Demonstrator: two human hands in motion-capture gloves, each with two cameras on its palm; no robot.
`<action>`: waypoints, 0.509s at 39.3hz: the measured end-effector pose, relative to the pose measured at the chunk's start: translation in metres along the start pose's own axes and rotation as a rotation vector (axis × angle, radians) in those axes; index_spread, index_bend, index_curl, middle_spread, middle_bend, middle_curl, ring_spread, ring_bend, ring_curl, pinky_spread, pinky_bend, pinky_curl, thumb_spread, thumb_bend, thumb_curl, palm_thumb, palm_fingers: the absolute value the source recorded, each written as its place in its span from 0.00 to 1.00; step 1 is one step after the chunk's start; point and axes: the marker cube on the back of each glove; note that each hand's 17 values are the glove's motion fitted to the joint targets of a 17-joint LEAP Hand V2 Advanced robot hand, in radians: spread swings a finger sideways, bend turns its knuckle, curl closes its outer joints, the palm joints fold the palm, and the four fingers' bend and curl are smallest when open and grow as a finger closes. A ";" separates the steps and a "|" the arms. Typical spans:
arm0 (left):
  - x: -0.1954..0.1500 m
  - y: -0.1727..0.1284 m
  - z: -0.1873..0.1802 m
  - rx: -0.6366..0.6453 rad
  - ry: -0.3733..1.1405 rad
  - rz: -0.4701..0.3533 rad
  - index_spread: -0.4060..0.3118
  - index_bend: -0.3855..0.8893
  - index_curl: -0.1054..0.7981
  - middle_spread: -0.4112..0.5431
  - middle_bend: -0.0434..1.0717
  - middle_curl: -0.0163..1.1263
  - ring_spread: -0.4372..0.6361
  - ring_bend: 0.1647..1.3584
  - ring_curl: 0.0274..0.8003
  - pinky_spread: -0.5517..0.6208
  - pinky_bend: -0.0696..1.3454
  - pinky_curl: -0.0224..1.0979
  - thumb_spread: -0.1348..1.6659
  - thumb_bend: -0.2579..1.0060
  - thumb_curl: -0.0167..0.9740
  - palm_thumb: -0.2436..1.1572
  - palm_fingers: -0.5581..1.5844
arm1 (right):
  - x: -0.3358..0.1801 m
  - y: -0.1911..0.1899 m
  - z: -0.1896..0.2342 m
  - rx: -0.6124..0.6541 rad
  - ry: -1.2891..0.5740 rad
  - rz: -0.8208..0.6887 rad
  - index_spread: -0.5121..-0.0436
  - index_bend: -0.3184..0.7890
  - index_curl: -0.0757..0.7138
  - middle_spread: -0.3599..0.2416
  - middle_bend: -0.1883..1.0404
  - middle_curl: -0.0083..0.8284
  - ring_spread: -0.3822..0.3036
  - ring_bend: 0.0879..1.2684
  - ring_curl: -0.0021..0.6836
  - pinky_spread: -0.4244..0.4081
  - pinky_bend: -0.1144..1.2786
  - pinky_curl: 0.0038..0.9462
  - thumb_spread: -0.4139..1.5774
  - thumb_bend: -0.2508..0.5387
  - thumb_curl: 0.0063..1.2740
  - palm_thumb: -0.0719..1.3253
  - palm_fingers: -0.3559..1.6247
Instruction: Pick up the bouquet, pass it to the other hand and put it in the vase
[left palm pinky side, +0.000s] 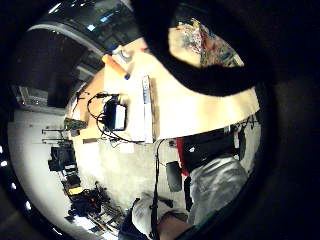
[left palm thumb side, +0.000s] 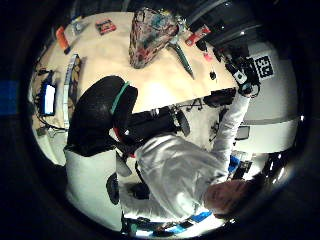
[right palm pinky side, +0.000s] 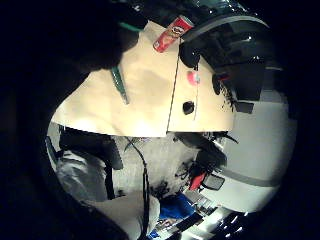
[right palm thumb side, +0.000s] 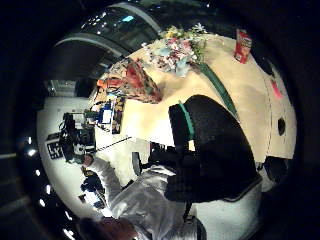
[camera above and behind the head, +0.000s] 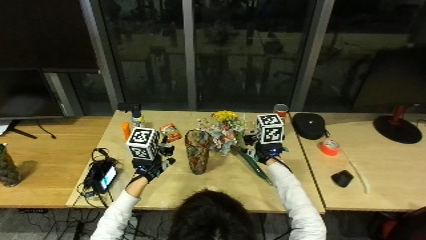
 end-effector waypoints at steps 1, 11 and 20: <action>0.000 -0.001 0.000 0.012 -0.001 -0.005 0.54 0.43 0.36 0.73 0.11 0.13 0.74 0.27 0.23 0.81 0.39 0.25 0.68 0.31 0.19 0.44 0.30 | 0.000 -0.003 0.000 -0.006 0.007 0.012 0.40 0.41 0.31 0.69 0.31 0.25 0.71 0.24 0.29 0.84 0.46 0.28 0.79 0.57 0.15 0.36 0.36; 0.006 -0.008 0.008 -0.023 0.049 0.086 0.55 0.46 0.41 0.80 0.17 0.13 0.80 0.31 0.25 0.84 0.37 0.26 0.70 0.26 0.23 0.45 0.25 | 0.012 -0.028 0.008 -0.044 0.027 0.084 0.41 0.37 0.31 0.71 0.31 0.30 0.74 0.27 0.34 0.85 0.51 0.32 0.82 0.51 0.18 0.37 0.36; 0.013 -0.017 0.011 -0.016 0.175 0.242 0.58 0.47 0.46 0.85 0.20 0.15 0.82 0.30 0.25 0.84 0.33 0.26 0.71 0.24 0.26 0.47 0.27 | 0.028 -0.036 0.031 -0.074 0.036 0.101 0.42 0.38 0.31 0.72 0.33 0.34 0.73 0.31 0.38 0.85 0.50 0.34 0.82 0.45 0.21 0.39 0.35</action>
